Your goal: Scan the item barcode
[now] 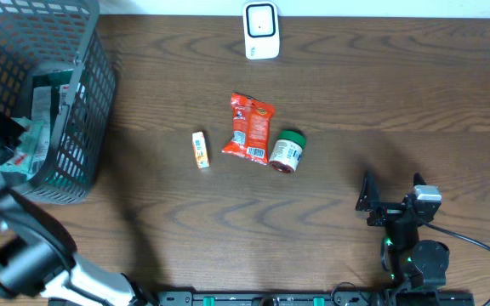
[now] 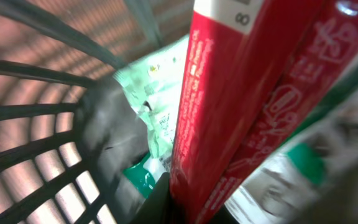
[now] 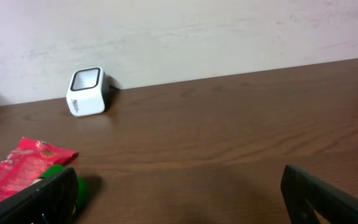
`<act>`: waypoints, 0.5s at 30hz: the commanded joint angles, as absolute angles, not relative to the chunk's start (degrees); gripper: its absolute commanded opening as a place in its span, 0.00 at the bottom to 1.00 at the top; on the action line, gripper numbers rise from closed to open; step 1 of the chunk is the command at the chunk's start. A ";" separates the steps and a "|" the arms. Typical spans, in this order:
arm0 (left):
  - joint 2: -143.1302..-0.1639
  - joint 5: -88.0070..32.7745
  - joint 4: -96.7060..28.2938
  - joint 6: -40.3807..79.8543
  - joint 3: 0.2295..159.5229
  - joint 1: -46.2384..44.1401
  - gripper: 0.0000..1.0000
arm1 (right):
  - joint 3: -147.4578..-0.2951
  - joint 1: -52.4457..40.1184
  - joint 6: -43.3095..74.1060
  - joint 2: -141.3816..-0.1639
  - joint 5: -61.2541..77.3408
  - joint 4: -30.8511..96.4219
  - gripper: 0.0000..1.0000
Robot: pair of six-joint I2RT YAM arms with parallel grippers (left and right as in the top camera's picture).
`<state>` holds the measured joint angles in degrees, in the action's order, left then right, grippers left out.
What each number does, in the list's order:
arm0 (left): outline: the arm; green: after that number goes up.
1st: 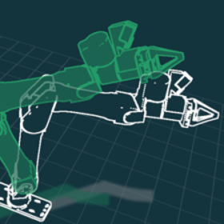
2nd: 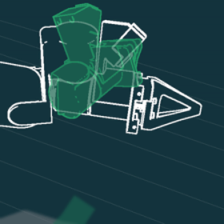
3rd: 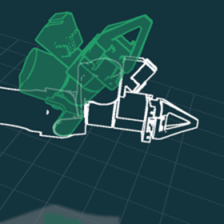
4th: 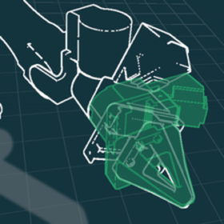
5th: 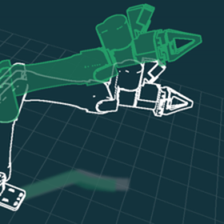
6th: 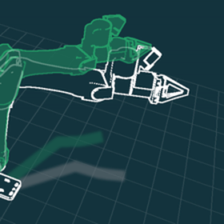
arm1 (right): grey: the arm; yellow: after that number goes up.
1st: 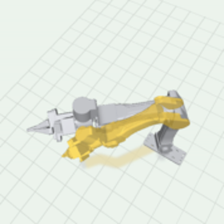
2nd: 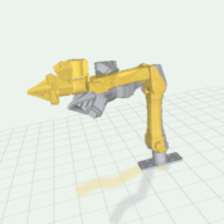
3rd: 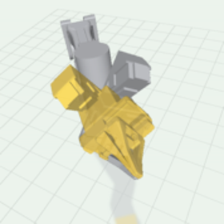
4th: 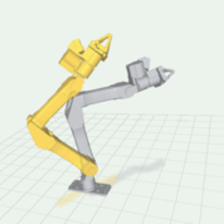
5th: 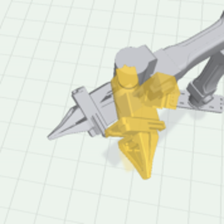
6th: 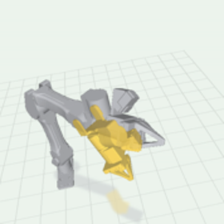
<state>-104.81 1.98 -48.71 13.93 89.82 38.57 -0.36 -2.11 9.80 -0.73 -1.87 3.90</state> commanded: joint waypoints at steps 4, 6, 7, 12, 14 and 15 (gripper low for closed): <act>-93.38 -1.32 -48.53 19.22 91.44 36.16 0.07 | -0.30 -1.69 9.15 -0.75 -1.83 4.12 0.99; -90.52 -4.51 -48.73 19.25 91.44 34.06 0.07 | -0.30 -1.69 9.15 -0.75 -1.83 4.12 0.99; -88.86 -5.85 -48.99 19.27 91.44 32.23 0.07 | -0.30 -1.72 9.15 -0.75 -1.83 4.12 0.99; -84.66 -6.42 -51.40 20.93 91.42 20.80 0.07 | -0.30 -1.69 9.15 -0.75 -1.83 4.10 0.99; -84.44 -5.96 -52.40 21.74 91.42 15.27 0.07 | -0.32 -1.69 9.15 -0.75 -1.83 4.10 0.99; -84.58 -5.30 -52.99 22.72 91.37 12.64 0.07 | -0.32 -1.69 9.15 -0.75 -1.83 4.12 0.99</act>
<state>-84.90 -3.57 -51.53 19.94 90.04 18.55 -0.36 -2.11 9.80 -0.73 -1.89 3.88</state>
